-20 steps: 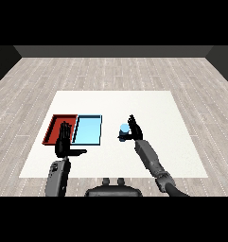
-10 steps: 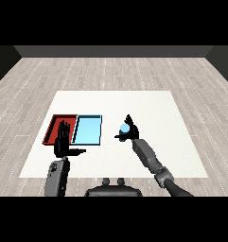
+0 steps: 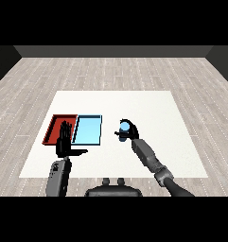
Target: Pick the blue can and put it in the blue box
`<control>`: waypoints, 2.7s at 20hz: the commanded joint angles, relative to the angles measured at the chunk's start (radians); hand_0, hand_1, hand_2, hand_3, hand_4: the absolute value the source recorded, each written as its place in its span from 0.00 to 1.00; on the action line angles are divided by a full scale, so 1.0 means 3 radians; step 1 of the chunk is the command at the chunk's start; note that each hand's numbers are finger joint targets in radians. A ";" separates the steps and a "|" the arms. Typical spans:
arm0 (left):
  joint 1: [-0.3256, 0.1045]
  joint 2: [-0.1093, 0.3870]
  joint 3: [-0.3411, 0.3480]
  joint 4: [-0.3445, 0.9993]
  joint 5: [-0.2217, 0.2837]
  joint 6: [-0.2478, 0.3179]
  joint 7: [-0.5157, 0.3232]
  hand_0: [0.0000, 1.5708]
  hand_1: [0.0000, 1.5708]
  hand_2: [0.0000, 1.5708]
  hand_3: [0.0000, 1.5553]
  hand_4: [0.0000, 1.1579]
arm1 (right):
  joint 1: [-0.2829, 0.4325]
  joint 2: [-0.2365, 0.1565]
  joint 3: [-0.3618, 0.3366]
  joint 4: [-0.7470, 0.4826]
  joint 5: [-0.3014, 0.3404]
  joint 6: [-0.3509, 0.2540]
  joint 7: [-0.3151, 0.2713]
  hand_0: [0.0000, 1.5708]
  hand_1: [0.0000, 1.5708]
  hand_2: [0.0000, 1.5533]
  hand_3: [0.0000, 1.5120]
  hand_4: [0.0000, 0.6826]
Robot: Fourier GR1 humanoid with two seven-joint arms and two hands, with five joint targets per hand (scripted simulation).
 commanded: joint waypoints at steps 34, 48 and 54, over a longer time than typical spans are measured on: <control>-0.0647 -0.0109 -0.0838 0.0474 -0.0166 0.0482 0.0654 0.00 0.00 0.00 0.00 0.00 | 0.0493 -0.0171 0.0210 -0.2296 0.0702 -0.0443 0.0817 0.91 0.91 0.93 0.94 0.97; -0.1023 -0.0109 -0.1413 0.1263 0.0211 0.0949 0.0289 0.00 0.00 0.00 0.00 0.00 | 0.0710 0.0002 0.0249 -0.2478 0.1015 -0.0295 0.0739 0.90 0.90 0.93 0.94 0.97; -0.1139 -0.0109 -0.1624 0.1558 0.0317 0.1140 0.0178 0.00 0.00 0.00 0.00 0.00 | 0.0749 0.0003 0.0205 -0.2579 0.0989 -0.0263 0.0789 0.89 0.89 0.93 0.93 0.98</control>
